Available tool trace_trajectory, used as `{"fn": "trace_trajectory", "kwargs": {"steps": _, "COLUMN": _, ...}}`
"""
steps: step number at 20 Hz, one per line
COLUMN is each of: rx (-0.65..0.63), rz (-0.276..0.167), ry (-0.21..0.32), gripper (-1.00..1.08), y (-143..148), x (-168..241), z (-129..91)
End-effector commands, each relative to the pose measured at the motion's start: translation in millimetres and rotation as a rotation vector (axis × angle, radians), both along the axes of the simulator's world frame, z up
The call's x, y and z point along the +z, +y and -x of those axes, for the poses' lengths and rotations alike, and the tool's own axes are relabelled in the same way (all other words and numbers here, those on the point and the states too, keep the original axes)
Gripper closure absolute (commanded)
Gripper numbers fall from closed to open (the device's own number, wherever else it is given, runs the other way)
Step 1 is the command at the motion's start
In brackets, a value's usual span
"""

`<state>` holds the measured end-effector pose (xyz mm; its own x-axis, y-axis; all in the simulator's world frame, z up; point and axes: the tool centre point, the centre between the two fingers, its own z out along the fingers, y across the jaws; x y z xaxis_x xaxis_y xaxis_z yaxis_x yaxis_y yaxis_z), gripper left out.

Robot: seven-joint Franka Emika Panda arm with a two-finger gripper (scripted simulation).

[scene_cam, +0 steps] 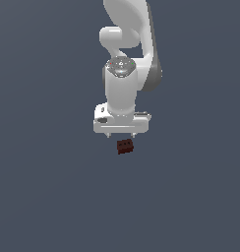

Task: Pick up the object and move it to a goal position.

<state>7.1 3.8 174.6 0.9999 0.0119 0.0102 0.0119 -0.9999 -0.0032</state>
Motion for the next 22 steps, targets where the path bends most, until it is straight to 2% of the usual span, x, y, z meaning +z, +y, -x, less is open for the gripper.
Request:
{"fn": "trace_trajectory", "kwargs": {"steps": 1, "rx": 0.0, "rz": 0.0, "ry": 0.0, "gripper": -0.92, "y": 0.0, "x": 0.0, "z": 0.0}}
{"fn": "trace_trajectory", "kwargs": {"steps": 13, "rx": 0.049, "rz": 0.019, "ry": 0.009, "gripper": -0.92, "y": -6.5, "x": 4.7, "z": -1.5}}
{"fn": "trace_trajectory", "kwargs": {"steps": 22, "rx": -0.015, "rz": 0.014, "ry": 0.009, "gripper": -0.92, "y": -4.2, "x": -0.6, "z": -0.4}}
